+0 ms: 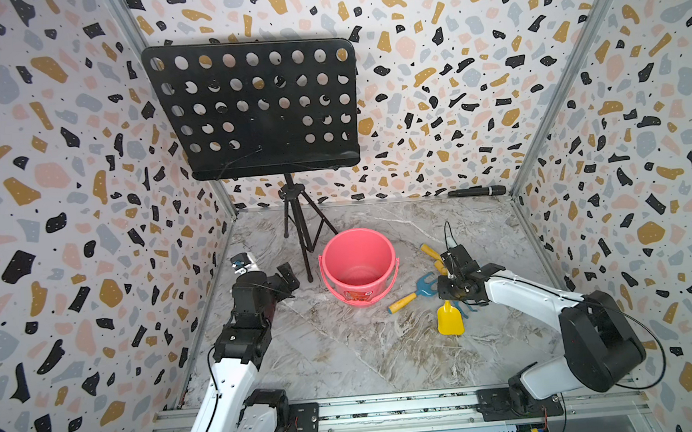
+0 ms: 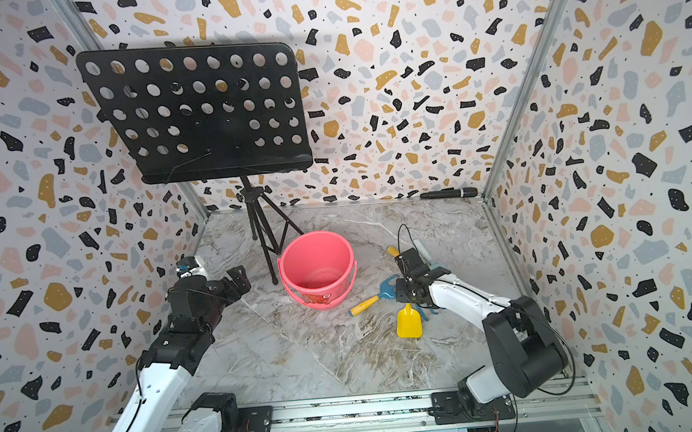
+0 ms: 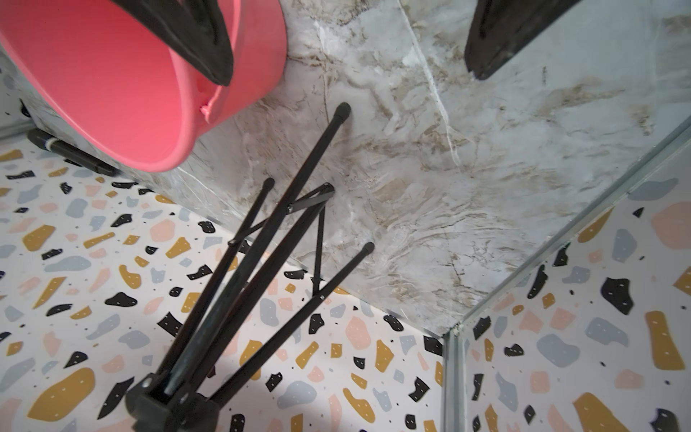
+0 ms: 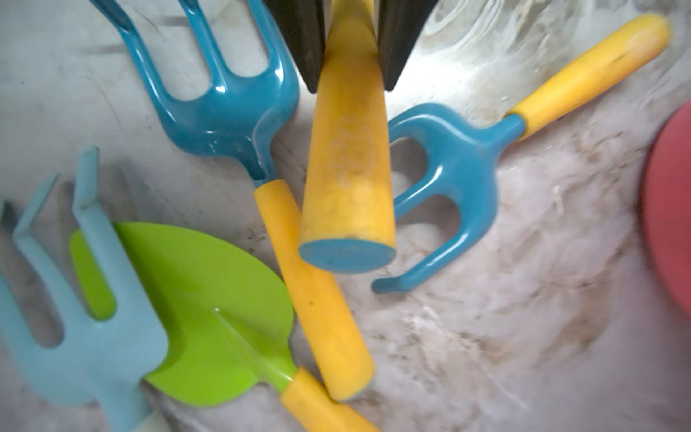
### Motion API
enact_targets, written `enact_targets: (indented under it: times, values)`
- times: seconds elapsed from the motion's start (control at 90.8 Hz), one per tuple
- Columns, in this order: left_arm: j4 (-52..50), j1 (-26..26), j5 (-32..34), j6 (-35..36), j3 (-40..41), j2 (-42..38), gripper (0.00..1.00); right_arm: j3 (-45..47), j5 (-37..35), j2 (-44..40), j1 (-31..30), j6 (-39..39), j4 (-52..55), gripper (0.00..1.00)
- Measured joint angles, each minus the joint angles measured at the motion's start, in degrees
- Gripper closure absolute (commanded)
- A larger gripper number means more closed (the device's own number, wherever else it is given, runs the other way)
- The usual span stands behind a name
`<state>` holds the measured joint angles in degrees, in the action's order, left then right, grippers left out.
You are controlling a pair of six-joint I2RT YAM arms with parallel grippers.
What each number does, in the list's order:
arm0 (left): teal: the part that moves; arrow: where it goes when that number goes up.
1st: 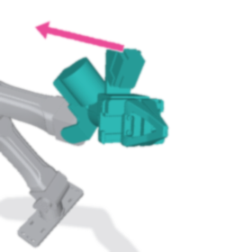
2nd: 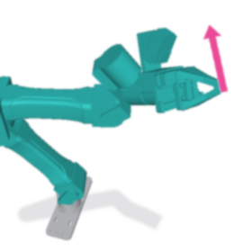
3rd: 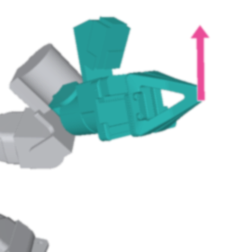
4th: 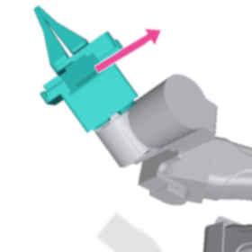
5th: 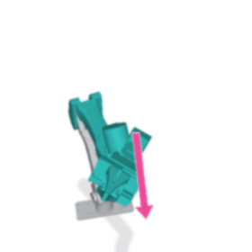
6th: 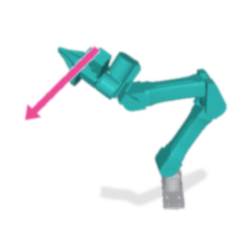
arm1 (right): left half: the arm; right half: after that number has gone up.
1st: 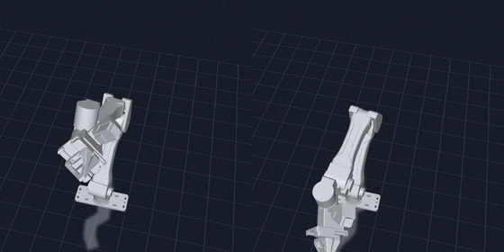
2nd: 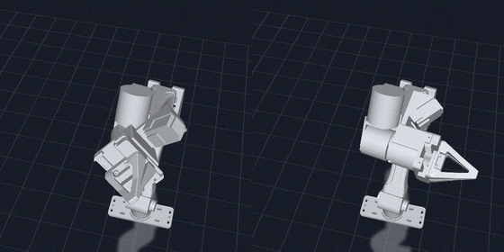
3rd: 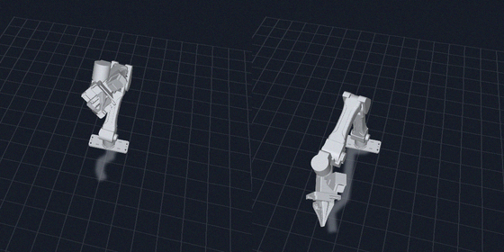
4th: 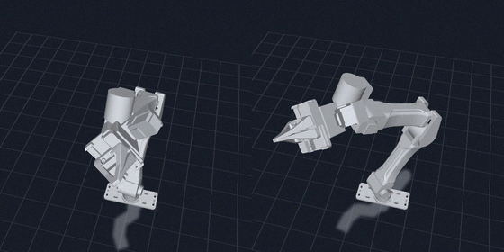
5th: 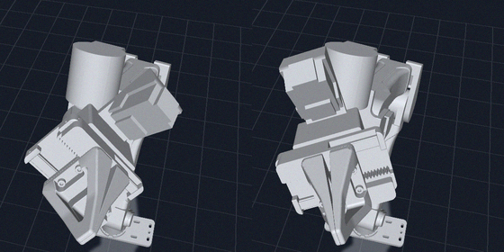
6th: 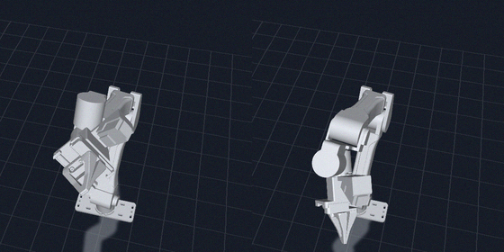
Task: Organize the gardening tools
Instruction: Pick up the gardening tool from the center of the board.
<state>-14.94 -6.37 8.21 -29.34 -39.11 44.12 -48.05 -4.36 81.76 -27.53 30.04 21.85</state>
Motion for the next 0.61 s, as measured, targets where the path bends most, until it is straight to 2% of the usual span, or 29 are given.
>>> enact_targets:
  times: [0.308,0.496,0.606]
  values:
    - [-3.74,0.0,-16.94,-0.57,-7.98,2.56,0.01,-3.06,7.63,-13.16,-3.98,-11.3,0.5,1.0]
    - [-2.73,-0.09,-31.71,-5.88,-8.72,6.32,0.0,-3.13,13.22,-18.84,-6.32,-16.44,-0.61,1.0]
    - [-2.64,-2.34,-37.4,-9.27,-9.14,8.94,0.01,-3.13,16.0,-19.91,-7.52,-18.51,-1.51,1.0]
